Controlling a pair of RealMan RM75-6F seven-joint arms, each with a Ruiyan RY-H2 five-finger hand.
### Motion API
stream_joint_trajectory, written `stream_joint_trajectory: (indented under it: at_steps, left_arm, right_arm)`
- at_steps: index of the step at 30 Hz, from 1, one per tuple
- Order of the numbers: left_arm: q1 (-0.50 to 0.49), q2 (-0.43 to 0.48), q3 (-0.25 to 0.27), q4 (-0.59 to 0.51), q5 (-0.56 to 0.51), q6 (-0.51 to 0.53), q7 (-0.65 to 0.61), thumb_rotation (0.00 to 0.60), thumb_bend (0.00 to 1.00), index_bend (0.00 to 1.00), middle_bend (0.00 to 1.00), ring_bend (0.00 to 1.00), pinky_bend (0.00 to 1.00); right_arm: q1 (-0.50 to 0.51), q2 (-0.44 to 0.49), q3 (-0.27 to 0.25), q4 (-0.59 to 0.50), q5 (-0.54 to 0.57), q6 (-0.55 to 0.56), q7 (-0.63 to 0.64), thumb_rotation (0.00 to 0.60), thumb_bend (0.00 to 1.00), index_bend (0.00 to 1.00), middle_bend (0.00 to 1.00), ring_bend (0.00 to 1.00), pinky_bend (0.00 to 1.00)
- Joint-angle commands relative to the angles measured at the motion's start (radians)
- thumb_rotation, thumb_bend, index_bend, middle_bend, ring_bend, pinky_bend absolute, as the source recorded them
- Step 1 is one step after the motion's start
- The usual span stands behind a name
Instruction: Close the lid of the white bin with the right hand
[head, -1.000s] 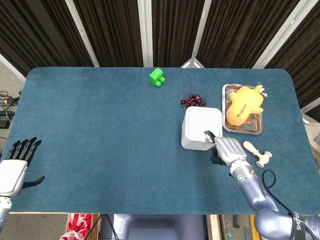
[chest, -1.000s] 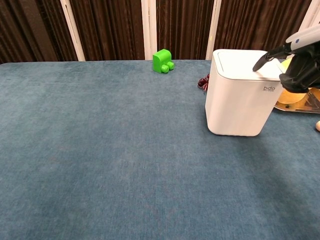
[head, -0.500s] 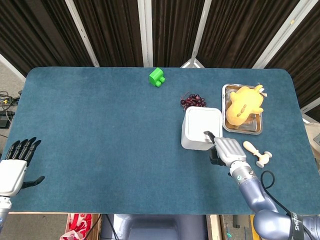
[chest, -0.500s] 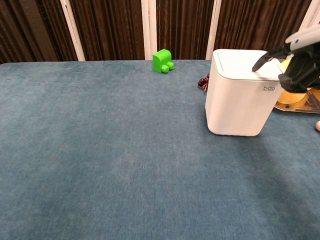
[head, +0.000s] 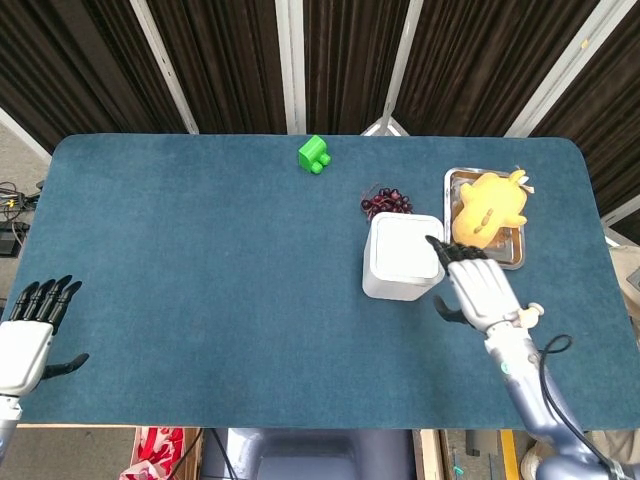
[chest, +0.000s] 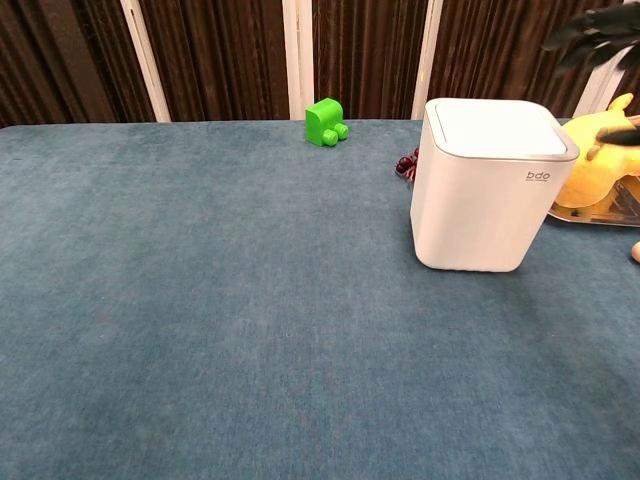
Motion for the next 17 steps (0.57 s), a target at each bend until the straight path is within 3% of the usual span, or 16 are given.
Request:
stream_joint_trajectory:
  at_steps: [1,5,9,12,17]
  left_arm:
    - [0.004,-0.001,0.002,-0.001,0.006,0.009,0.0,0.6,0.0,0.0,0.0,0.0,0.0]
    - [0.009,-0.006,0.001,0.004,0.013,0.022,0.005,0.6,0.0,0.0,0.0,0.0,0.0]
    - [0.012,-0.011,-0.002,0.01,0.013,0.031,0.016,0.6,0.0,0.0,0.0,0.0,0.0]
    - [0.015,-0.016,-0.007,0.016,0.009,0.038,0.021,0.6,0.0,0.0,0.0,0.0,0.0]
    - [0.016,-0.02,-0.009,0.02,0.008,0.041,0.027,0.6,0.0,0.0,0.0,0.0,0.0]
  right_arm:
    - [-0.223,-0.06,-0.168,0.166,-0.303,0.149,0.104,0.6,0.25,0.0,0.0,0.0,0.0]
    - [-0.351,-0.108,-0.245,0.323,-0.483,0.256,0.16,0.6,0.25,0.0,0.0,0.0,0.0]
    - [-0.442,-0.148,-0.275,0.454,-0.591,0.348,0.203,0.6,0.25,0.0,0.0,0.0,0.0]
    - [-0.492,-0.163,-0.276,0.533,-0.637,0.399,0.234,0.6,0.25,0.0,0.0,0.0,0.0]
    - [-0.527,-0.169,-0.247,0.573,-0.643,0.417,0.267,0.6,0.25,0.0,0.0,0.0,0.0]
